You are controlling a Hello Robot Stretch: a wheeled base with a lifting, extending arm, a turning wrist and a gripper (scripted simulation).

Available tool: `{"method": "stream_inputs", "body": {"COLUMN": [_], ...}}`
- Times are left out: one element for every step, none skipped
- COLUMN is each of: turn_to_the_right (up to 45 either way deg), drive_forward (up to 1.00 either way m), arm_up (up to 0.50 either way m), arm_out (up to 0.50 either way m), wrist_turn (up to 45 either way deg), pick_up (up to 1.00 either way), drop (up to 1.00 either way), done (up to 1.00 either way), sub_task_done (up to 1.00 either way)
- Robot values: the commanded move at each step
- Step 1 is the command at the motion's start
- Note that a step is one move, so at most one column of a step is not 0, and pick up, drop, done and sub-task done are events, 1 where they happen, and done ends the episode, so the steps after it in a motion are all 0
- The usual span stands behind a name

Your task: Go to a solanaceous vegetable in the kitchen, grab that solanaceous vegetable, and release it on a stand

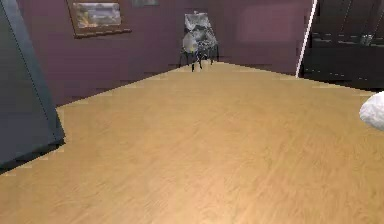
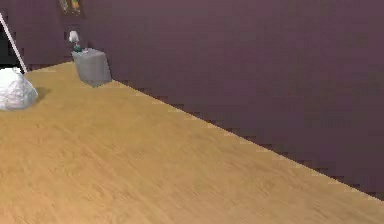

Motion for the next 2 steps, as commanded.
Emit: {"method": "stream_inputs", "body": {"turn_to_the_right": [45.0,0.0], "drive_forward": [0.00,0.30], "arm_up": [0.00,0.00], "arm_out": [0.00,0.00], "wrist_turn": [0.0,0.0], "pick_up": [0.00,0.00], "drop": [0.00,0.00], "done": [0.00,0.00], "sub_task_done": [0.00,0.00]}}
